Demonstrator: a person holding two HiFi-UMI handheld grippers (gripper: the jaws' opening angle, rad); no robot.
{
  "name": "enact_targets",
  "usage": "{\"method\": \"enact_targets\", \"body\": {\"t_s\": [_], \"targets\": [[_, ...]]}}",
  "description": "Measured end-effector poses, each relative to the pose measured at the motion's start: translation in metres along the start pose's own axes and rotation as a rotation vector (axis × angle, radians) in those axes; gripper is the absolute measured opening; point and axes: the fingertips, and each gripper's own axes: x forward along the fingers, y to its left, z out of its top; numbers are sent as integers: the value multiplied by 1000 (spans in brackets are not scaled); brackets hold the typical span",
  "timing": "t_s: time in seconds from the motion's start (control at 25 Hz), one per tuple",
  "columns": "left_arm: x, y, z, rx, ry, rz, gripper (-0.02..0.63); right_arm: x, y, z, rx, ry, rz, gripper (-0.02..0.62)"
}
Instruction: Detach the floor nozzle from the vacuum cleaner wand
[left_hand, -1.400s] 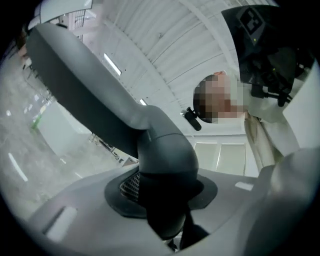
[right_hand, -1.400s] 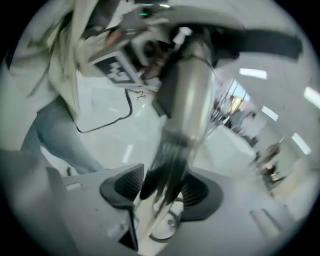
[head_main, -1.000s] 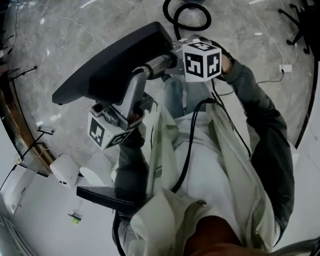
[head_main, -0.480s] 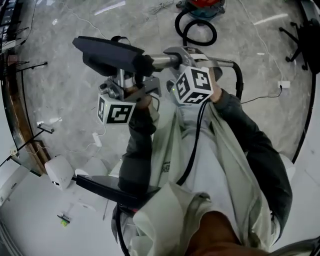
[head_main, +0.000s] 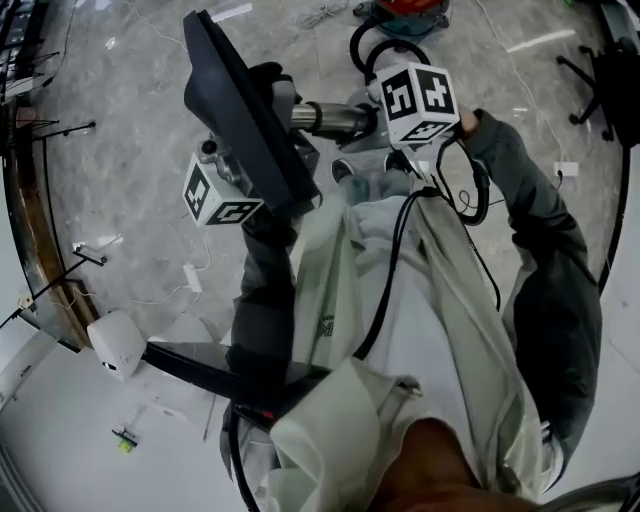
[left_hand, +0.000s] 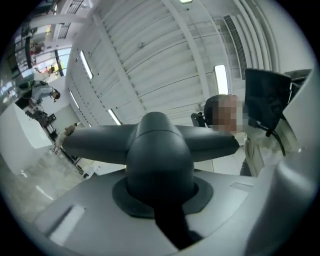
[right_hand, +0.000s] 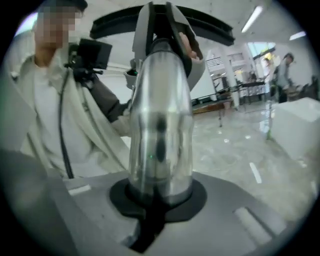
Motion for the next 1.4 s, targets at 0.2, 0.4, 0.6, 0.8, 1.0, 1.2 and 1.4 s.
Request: {"method": "enact_targets", "body": {"t_s": [0.2,0.4,0.6,0.8,1.0,1.2,1.4], "targets": [[-22,55,5,-53,-33,423,67,-37,-75,-1,-41,137,-943,37],[-30,63,-9,-130,48,452,71,-13,-67,-12,69,107,-962,40],[-1,-25,-11,-89,69,-158,72,17,14,-11,58,-96,-153,41],[17,-14,-12,-26,61,-112,69,-6,-10,-9,-3,-73,-240,37],[13,-7,-3,-28,45,-17,69,-14,-26,-4,21,-17,-542,37],[1,12,-8,-86,26,78,71,-17,-35,-16,94,53,-734,37],[-5,-15,-14,-87,2,-27,72,-7,-14,-25,60,64,-614,38]]}}
